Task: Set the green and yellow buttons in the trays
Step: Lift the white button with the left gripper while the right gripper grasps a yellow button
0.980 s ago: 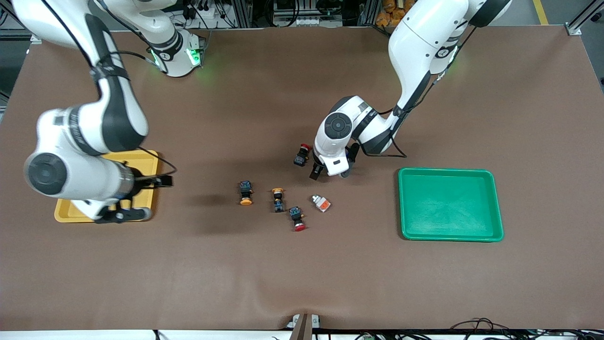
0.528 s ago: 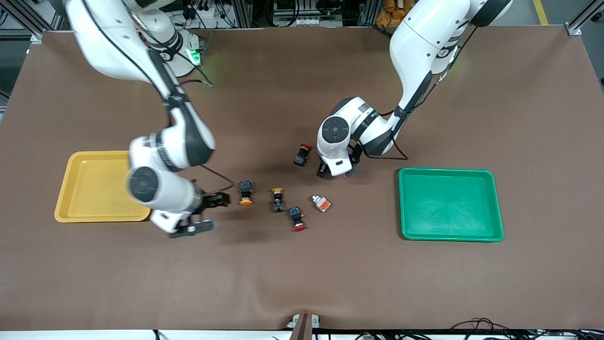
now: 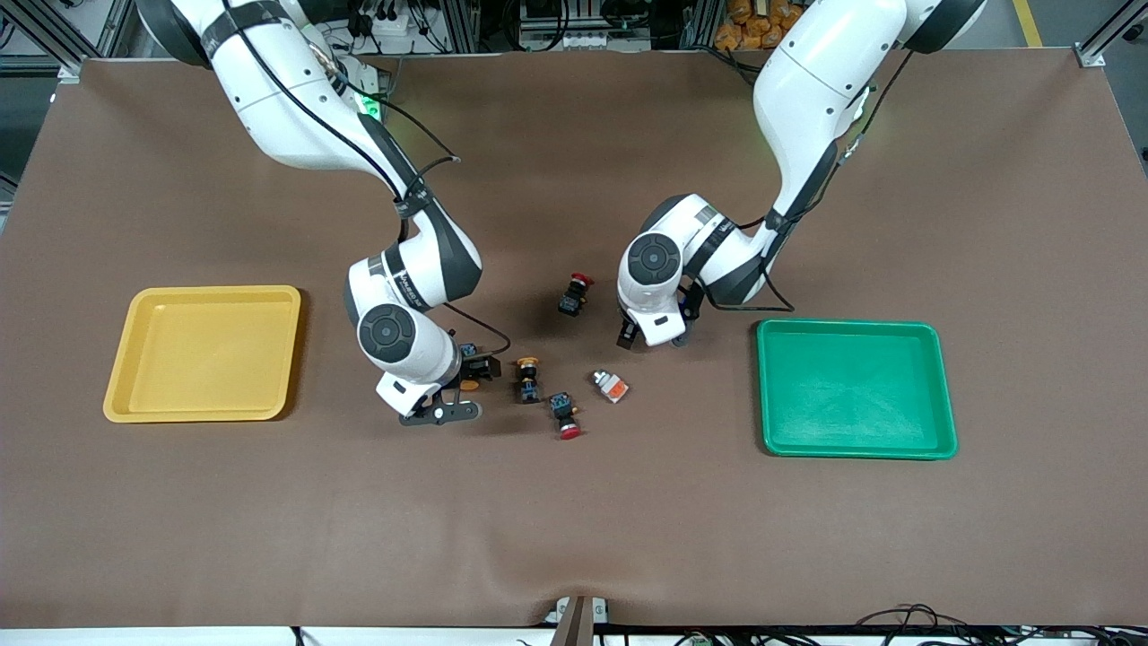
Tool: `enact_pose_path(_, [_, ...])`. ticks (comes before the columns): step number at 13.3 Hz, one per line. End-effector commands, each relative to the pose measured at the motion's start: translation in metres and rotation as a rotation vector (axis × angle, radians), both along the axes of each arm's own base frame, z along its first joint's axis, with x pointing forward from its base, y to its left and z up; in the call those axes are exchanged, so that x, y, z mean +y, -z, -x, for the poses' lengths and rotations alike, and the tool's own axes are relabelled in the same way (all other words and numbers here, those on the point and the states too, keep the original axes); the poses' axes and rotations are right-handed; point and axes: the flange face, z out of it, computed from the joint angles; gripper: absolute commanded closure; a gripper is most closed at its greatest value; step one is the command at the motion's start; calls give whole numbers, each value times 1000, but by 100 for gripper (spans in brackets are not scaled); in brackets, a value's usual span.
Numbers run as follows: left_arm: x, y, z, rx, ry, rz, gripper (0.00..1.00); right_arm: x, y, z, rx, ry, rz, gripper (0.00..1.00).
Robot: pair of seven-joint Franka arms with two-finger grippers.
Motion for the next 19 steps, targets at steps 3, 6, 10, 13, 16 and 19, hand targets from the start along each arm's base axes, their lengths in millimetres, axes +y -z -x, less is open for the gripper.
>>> enact_pose_path(3, [3, -27, -1, -33, -6, -7, 100, 1, 14, 14, 6, 13, 12, 0])
enact_pose_path(6, [30, -74, -23, -54, 55, -10, 100, 1, 28, 23, -18, 10, 7, 8])
enact_pose_path(10, [92, -109, -64, -63, 119, -8, 100, 4, 27, 24, -19, 7, 5, 88])
enact_pose_path(13, [158, -111, -88, 1, 196, -25, 100, -4, 11, 17, -28, 16, -1, 88])
enact_pose_path(16, [201, -109, -105, 11, 173, -25, 100, -45, -47, -2, -28, 58, -5, 88])
enact_pose_path(19, [234, -111, -117, 7, 222, -28, 100, -133, -98, -27, -28, 9, -22, 86])
